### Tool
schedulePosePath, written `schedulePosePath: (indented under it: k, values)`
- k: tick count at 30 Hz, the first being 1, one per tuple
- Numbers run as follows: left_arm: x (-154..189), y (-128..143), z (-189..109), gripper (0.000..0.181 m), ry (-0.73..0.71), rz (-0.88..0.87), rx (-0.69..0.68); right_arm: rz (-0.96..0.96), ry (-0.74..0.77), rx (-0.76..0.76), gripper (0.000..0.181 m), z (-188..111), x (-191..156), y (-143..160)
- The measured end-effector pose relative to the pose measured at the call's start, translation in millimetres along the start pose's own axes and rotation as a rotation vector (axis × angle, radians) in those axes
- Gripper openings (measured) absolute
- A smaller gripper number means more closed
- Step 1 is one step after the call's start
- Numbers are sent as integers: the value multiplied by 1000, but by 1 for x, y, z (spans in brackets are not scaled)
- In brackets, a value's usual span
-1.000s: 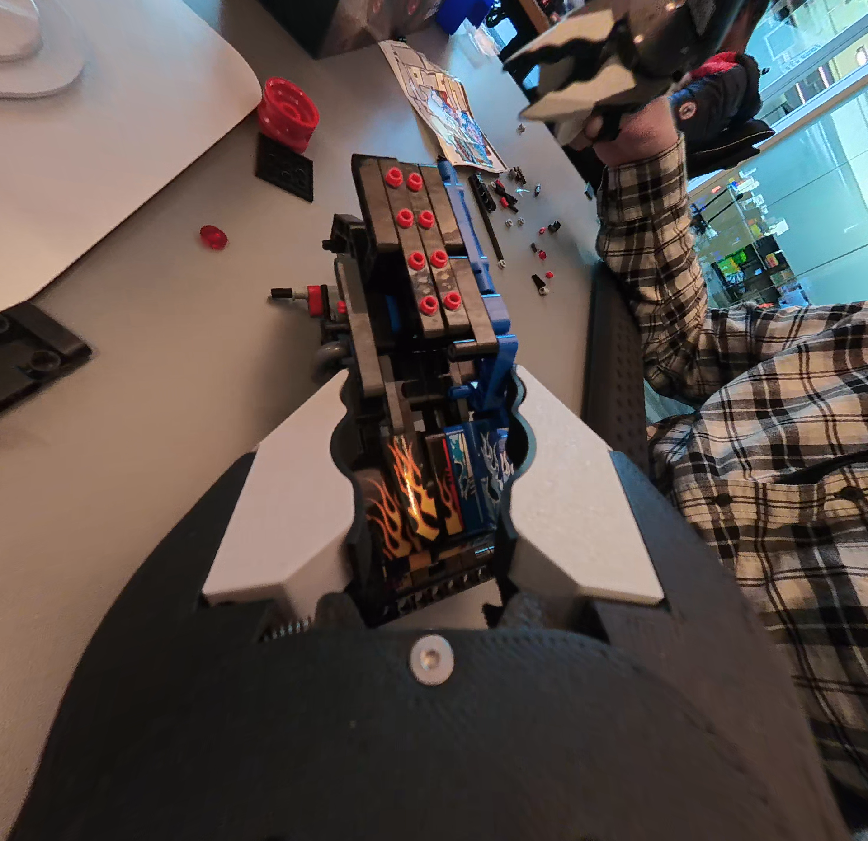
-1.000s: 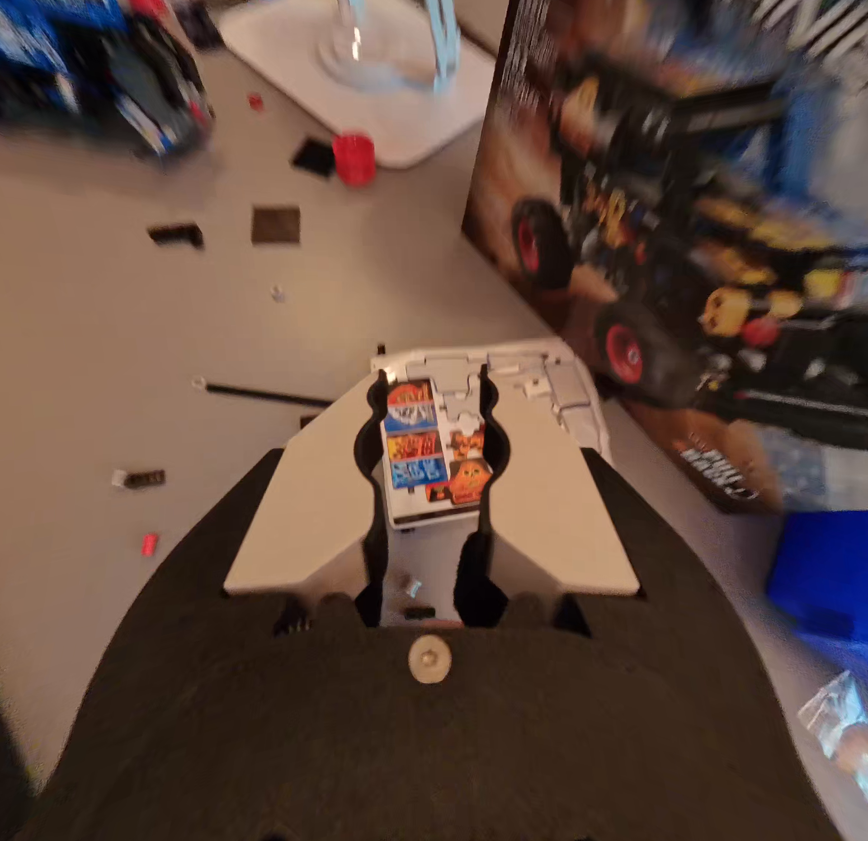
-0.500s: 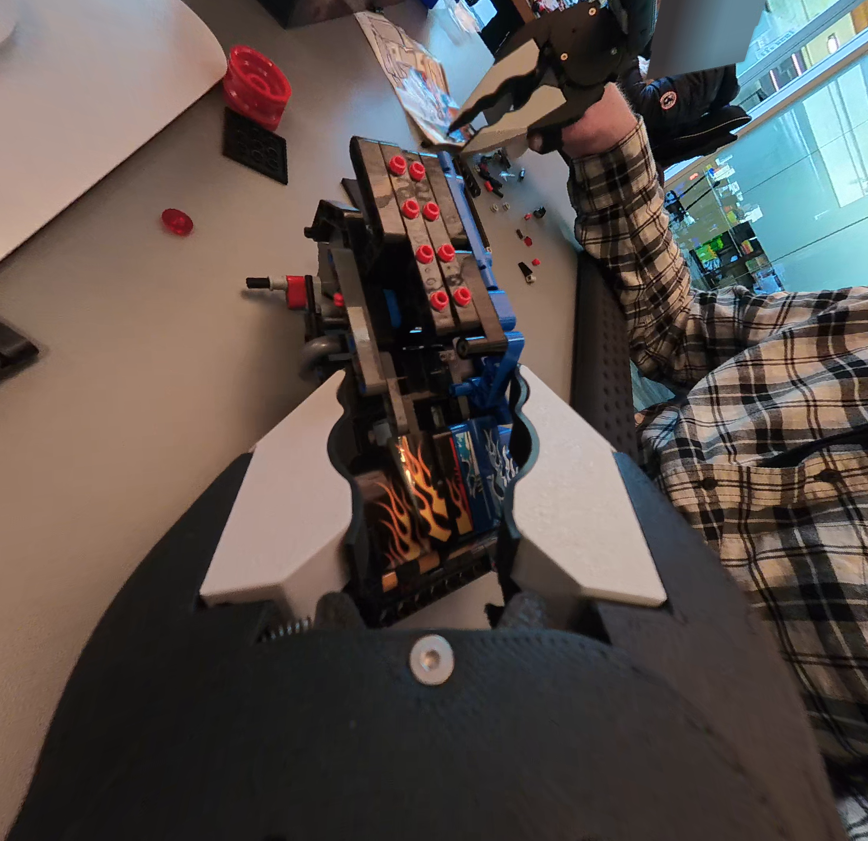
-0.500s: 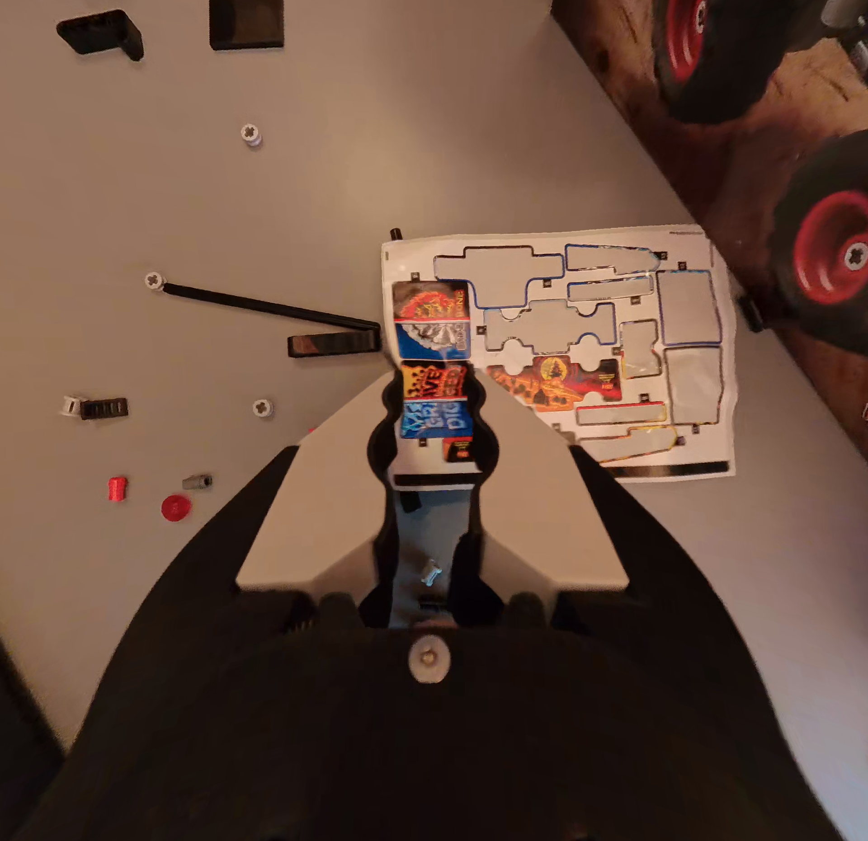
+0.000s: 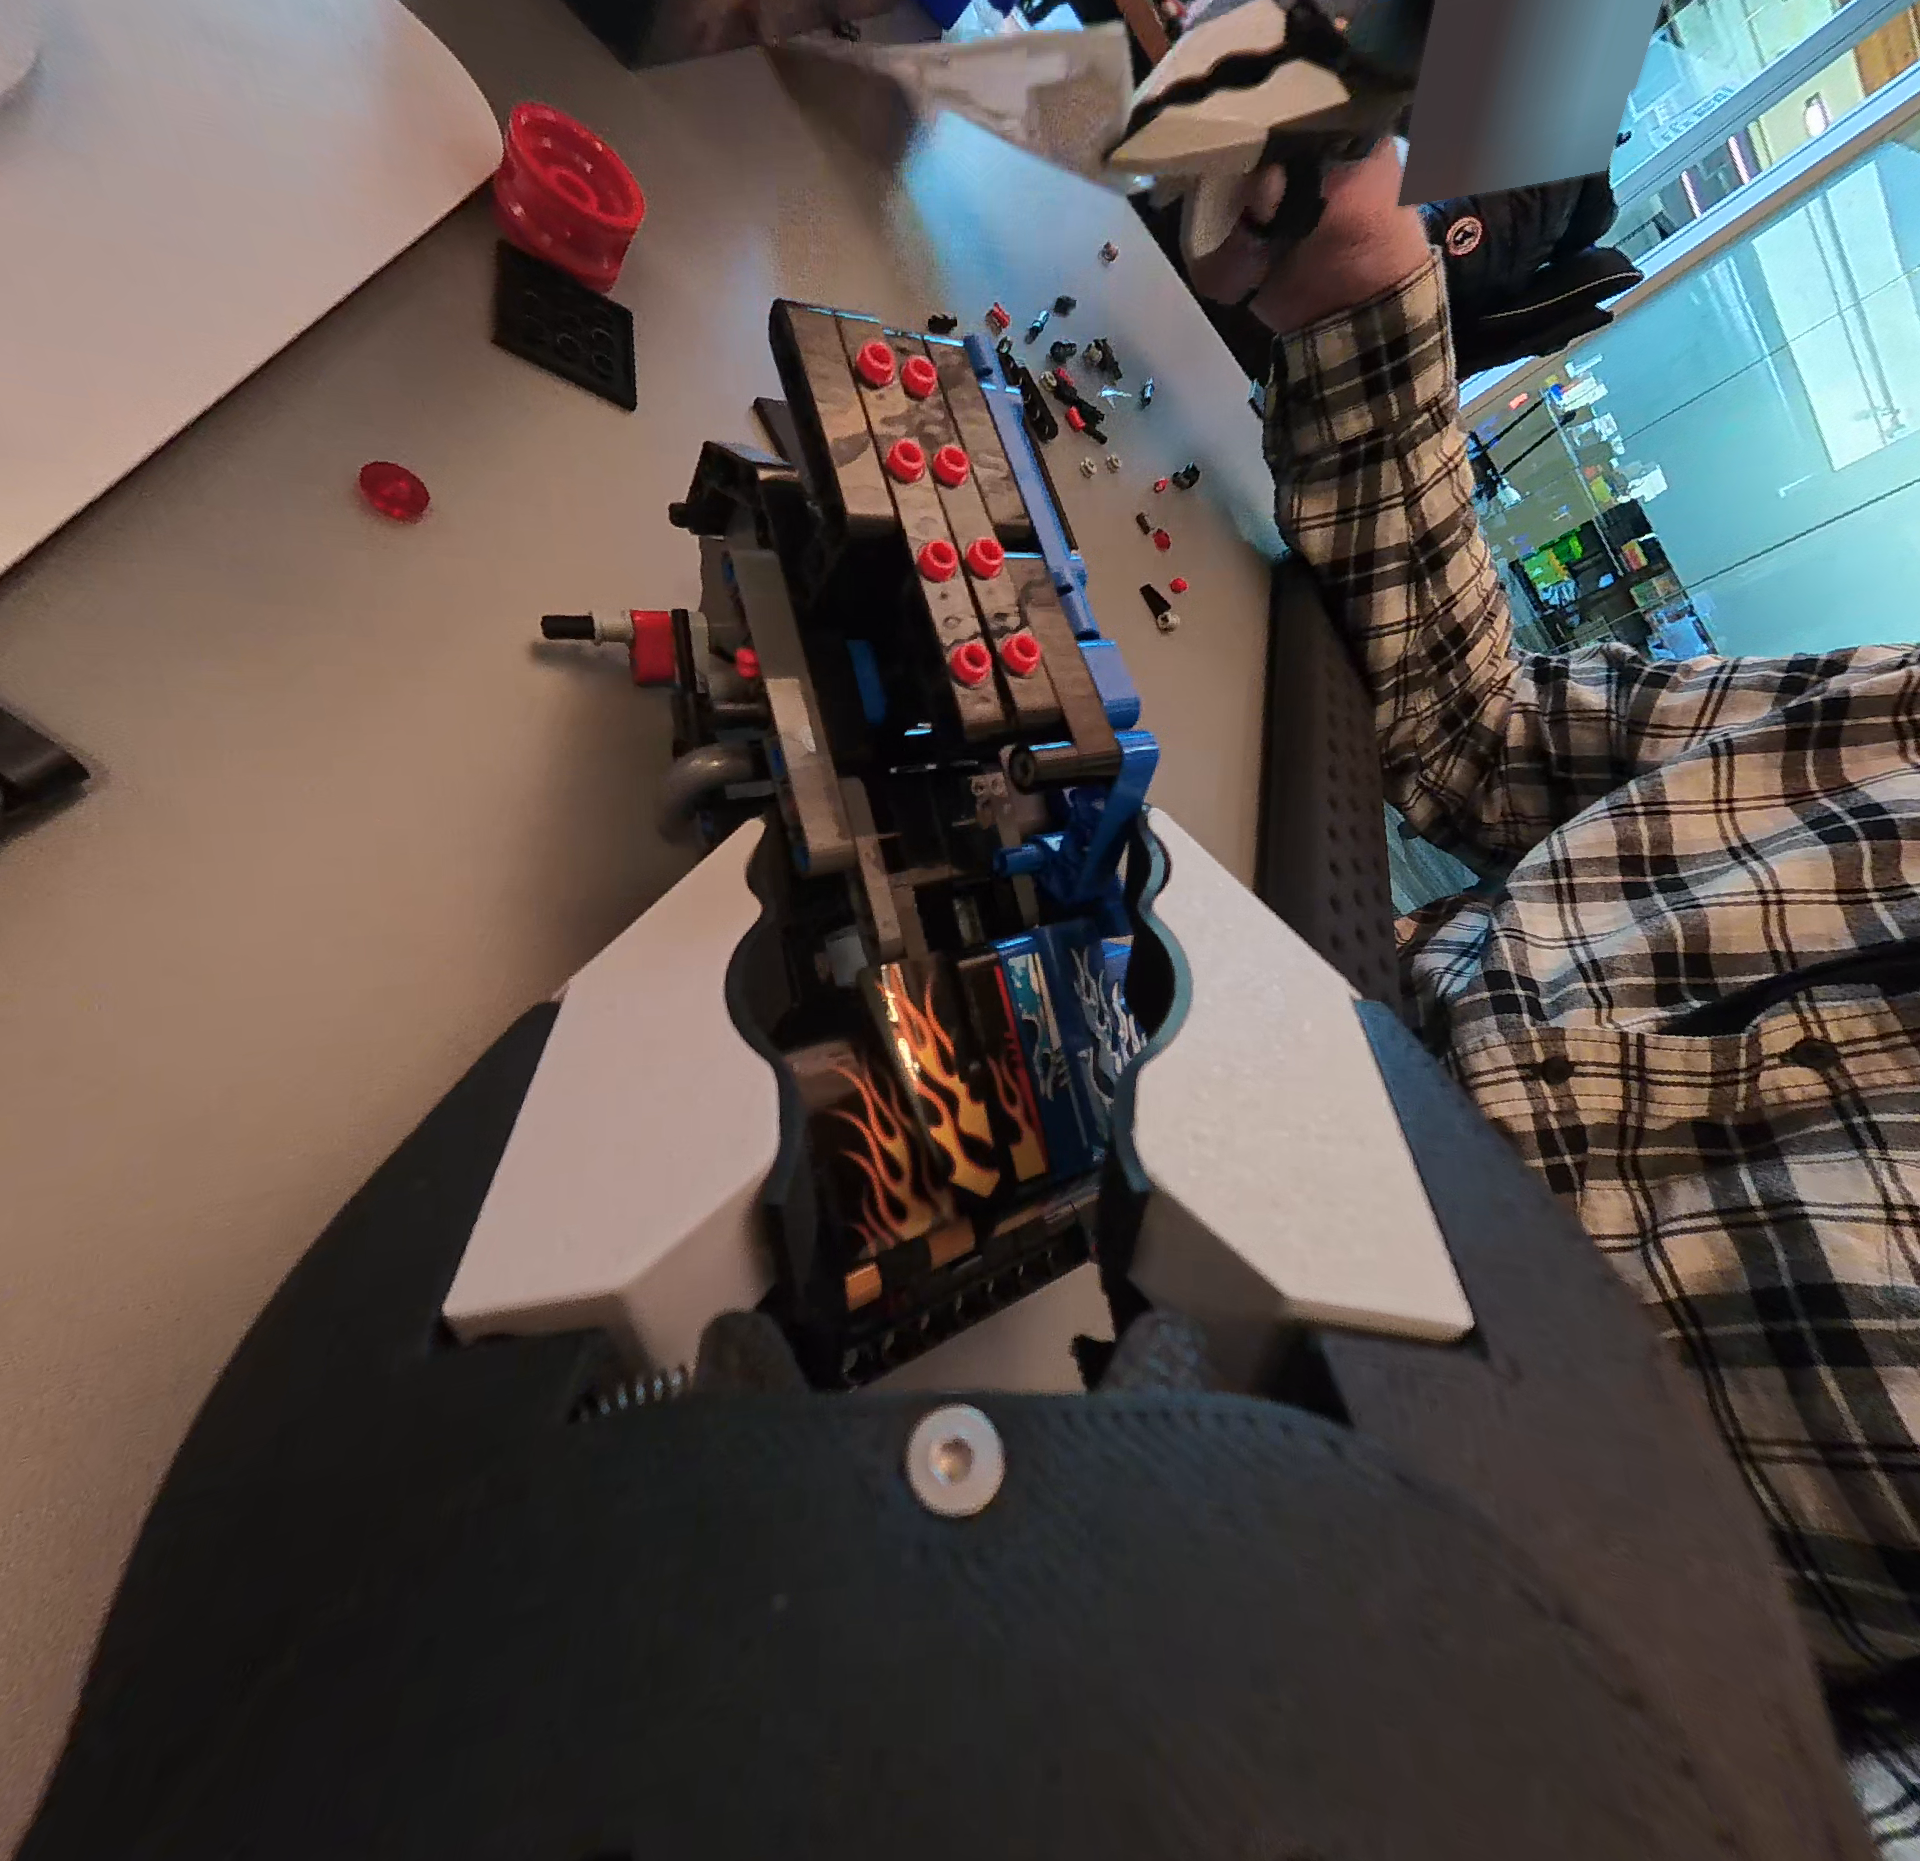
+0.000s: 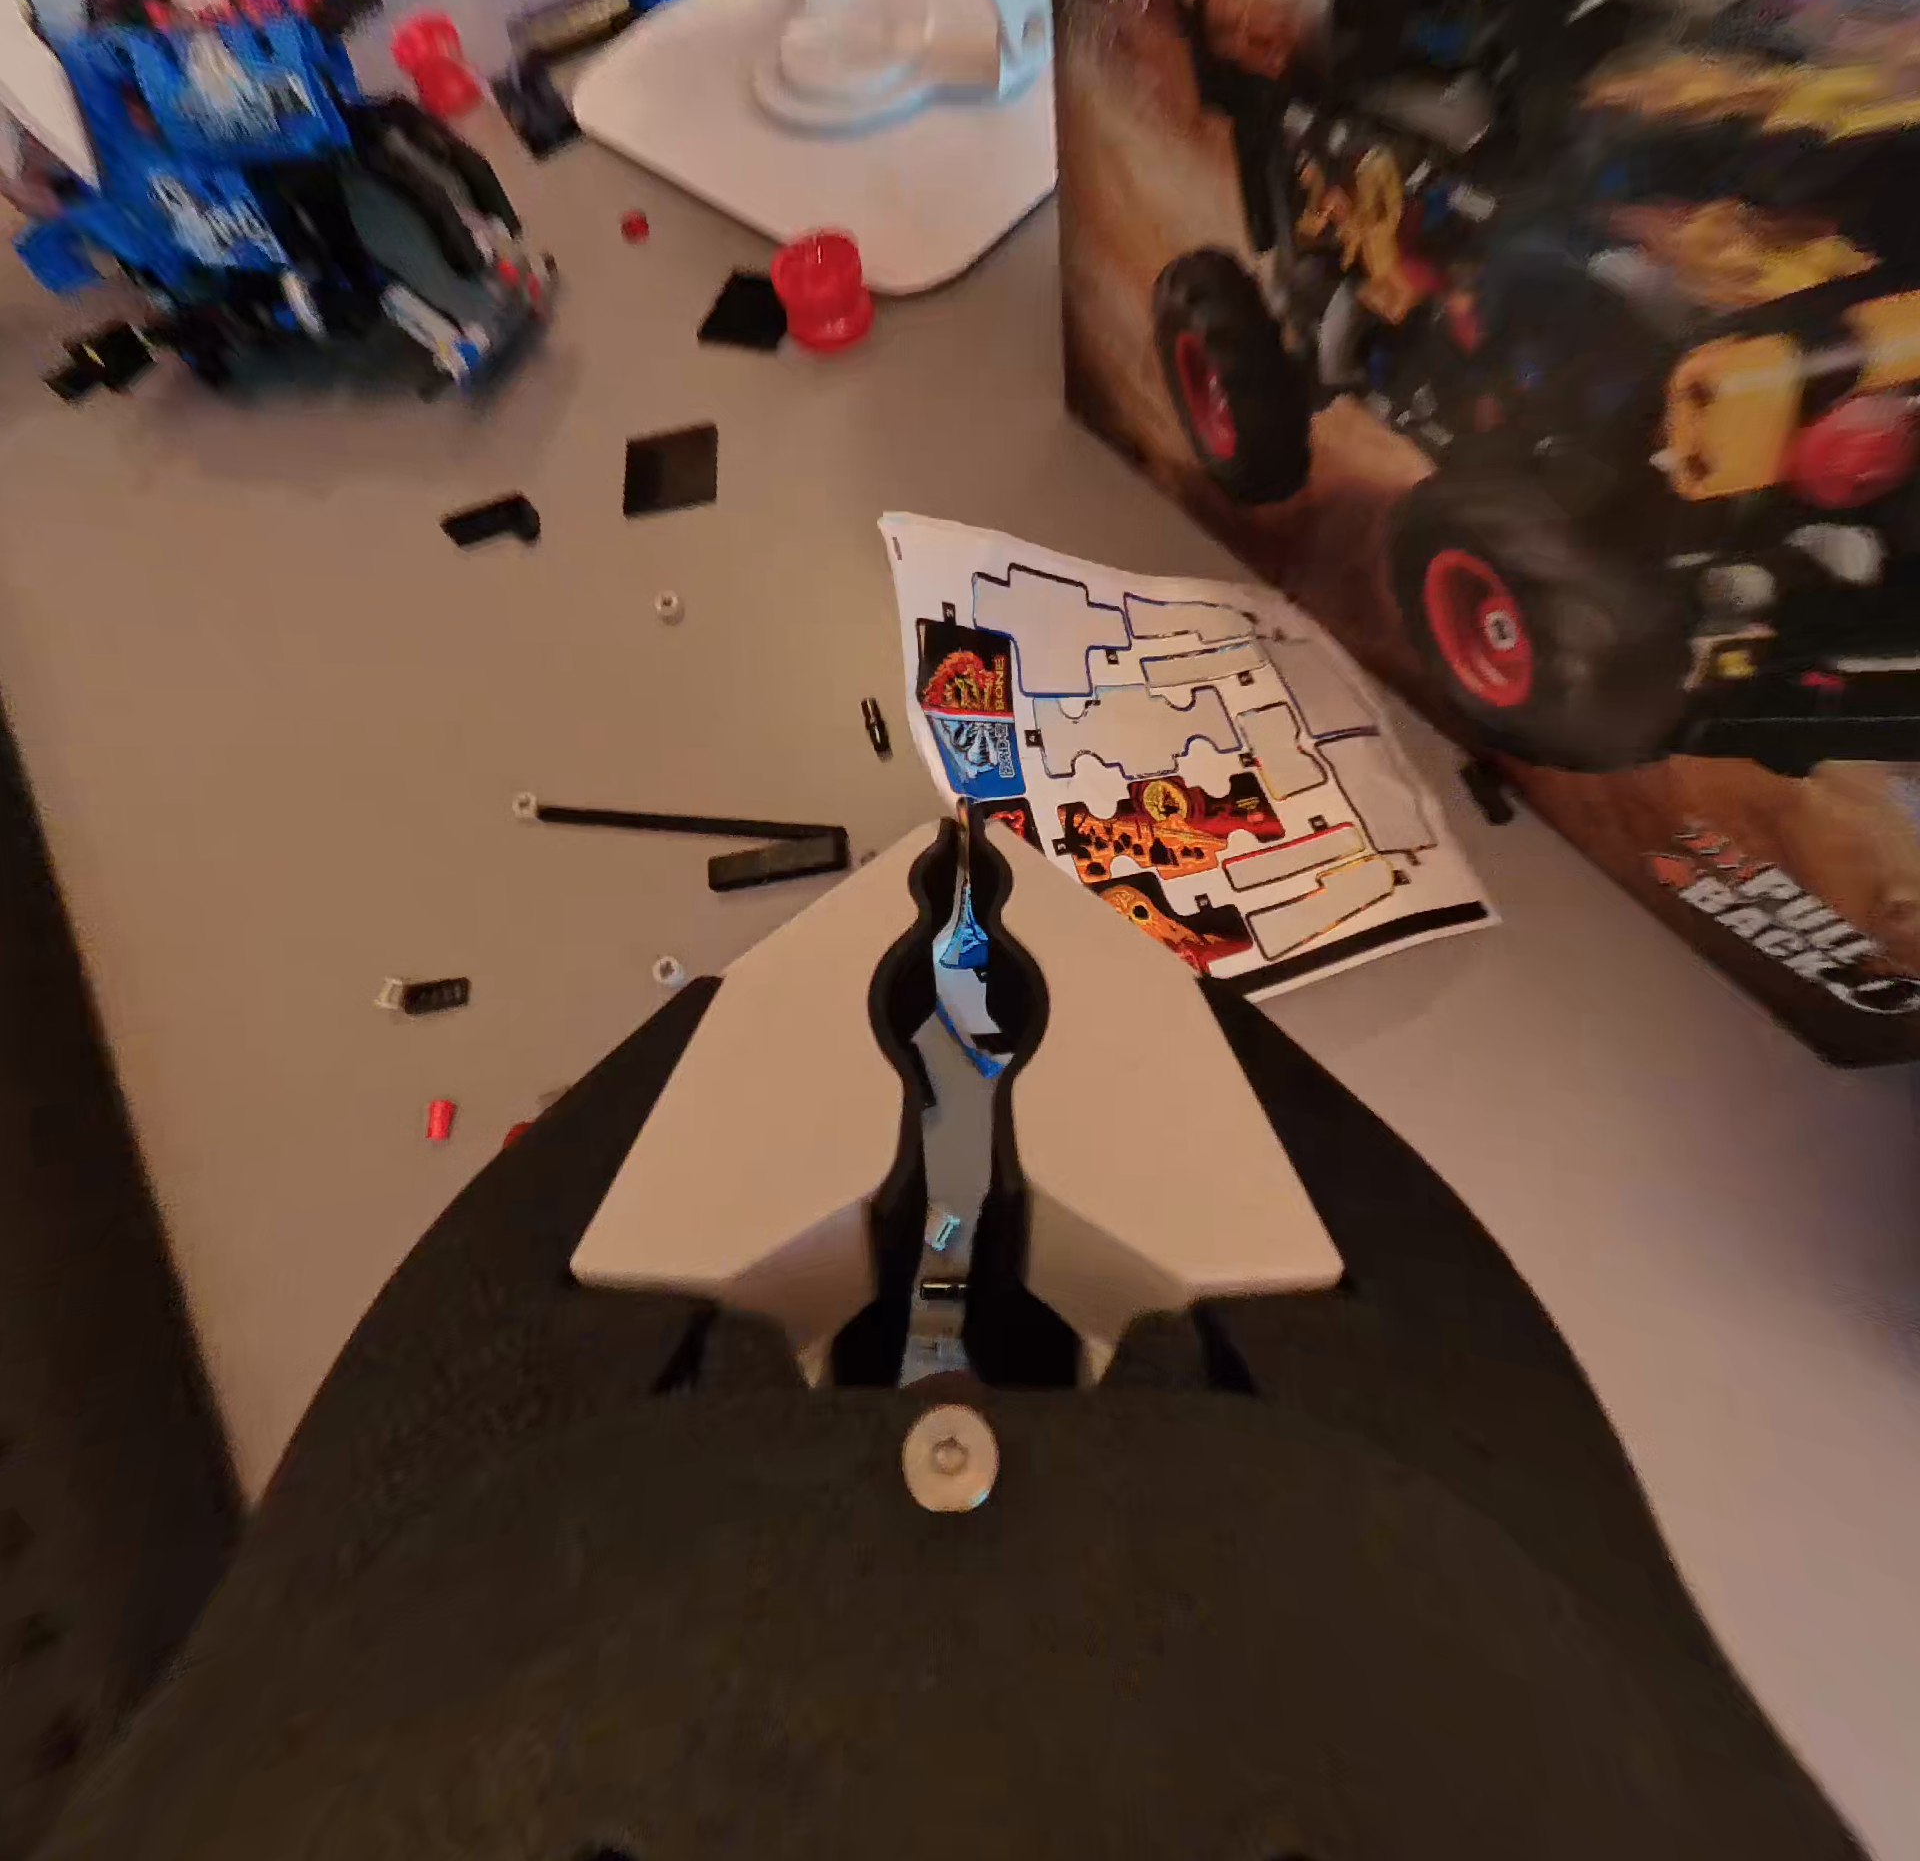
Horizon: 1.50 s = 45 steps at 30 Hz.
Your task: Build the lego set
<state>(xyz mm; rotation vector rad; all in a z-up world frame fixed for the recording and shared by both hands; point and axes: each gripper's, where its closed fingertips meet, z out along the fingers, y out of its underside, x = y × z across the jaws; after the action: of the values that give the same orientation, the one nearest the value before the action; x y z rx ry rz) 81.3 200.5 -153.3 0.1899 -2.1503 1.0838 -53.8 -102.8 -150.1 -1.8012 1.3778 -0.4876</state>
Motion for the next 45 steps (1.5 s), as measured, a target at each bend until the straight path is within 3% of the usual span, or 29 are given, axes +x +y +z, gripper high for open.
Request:
schedulePosePath:
  k: [8, 11, 20, 26, 31, 38, 45]
  values:
    - [0, 0, 0, 63, 8, -5, 3, 13, -44, 302, 0, -53, -7, -46]
    - [0, 0, 0, 63, 9, -5, 3, -14, -33, 328, 0, -60, -8, -49]
    - [3, 3, 2, 61, 8, 15, -19, -153, 81, 33, 0, -21, 1, -4]
    - [4, 4, 2, 60, 10, 19, -22, -190, 53, -113, 2, 11, -3, 20]
    - [4, 4, 0, 61, 16, 10, -11, -205, 46, -178, 7, 27, -5, 31]
    - [0, 0, -4, 60, 45, -24, 29, -195, 55, -178, 35, 32, -4, 30]
    - [-13, -9, -13, 68, 33, -79, 111, -219, 67, -134, 36, 29, -7, 20]
